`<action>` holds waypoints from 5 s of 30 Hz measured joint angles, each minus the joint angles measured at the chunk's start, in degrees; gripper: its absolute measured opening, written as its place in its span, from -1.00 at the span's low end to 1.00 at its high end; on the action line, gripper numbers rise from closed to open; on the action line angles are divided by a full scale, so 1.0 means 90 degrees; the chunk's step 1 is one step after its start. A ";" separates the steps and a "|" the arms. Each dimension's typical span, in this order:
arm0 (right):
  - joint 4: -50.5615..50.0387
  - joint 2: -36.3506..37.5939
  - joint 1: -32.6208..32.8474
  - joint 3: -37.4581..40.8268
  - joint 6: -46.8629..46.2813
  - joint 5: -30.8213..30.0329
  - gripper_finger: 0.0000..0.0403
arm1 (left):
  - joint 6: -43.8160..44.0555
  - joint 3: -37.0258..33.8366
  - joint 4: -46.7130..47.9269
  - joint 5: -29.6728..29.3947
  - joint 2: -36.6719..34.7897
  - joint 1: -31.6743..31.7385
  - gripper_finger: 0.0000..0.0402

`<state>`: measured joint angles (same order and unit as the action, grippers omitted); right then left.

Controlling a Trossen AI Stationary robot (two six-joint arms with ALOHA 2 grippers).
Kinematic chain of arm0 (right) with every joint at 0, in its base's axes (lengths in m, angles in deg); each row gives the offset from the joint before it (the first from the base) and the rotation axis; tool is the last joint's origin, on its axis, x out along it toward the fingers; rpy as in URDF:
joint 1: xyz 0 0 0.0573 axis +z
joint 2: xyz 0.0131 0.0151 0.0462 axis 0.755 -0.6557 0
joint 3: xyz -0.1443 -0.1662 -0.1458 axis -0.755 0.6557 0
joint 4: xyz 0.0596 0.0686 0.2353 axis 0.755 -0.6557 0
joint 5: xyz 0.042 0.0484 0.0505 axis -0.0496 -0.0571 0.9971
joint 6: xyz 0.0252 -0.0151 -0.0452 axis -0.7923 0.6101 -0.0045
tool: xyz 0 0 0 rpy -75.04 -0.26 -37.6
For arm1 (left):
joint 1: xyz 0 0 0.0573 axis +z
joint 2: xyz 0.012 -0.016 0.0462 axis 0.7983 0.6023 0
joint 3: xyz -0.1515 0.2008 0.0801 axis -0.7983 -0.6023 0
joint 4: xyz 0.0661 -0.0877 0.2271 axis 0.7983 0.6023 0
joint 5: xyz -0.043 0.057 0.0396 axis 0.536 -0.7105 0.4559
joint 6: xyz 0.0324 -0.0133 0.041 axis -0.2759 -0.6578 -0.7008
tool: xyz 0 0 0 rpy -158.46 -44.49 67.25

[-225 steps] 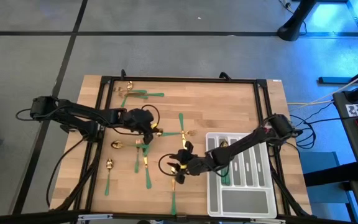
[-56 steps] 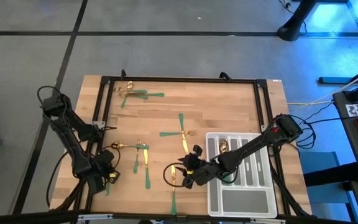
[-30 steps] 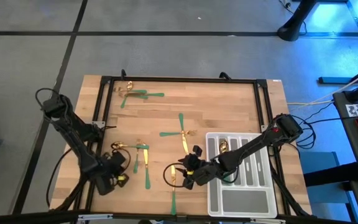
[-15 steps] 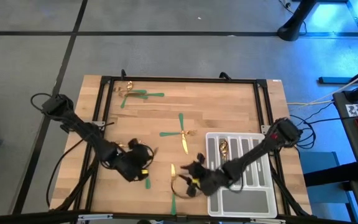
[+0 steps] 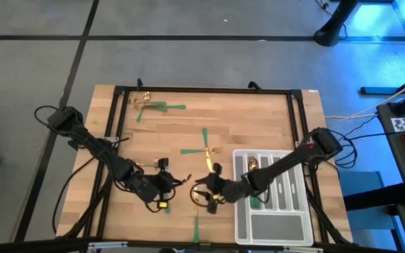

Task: Sort silverware
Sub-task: Put the bottom left green spoon into the silverware rack

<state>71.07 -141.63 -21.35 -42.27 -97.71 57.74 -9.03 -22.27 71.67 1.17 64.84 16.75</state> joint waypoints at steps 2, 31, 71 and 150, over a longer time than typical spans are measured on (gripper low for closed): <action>-0.0087 0.0168 -0.0055 0.0000 0.1137 0.0689 -0.14 | 0.0098 -0.0014 -0.0006 0.0210 0.0001 0.0024 -0.99; -0.2610 -0.0129 0.0678 -0.2108 1.0582 0.0298 -0.14 | 0.0926 -0.1057 -0.3454 0.5061 -0.0003 0.0691 -0.99; -0.1145 -0.1014 0.0589 -0.2125 1.1278 -0.0794 -0.97 | 0.0364 -0.1059 -0.3025 0.4622 0.0002 0.0949 -0.61; -0.8322 0.0466 -0.0916 -0.2011 -0.0337 -0.0424 -0.13 | 0.1000 -0.1090 -0.3599 0.1663 0.1853 0.1740 -0.99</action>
<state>-3.82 -137.43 -29.60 -60.36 -100.75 53.92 -0.03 -32.08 39.28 16.13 81.52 32.41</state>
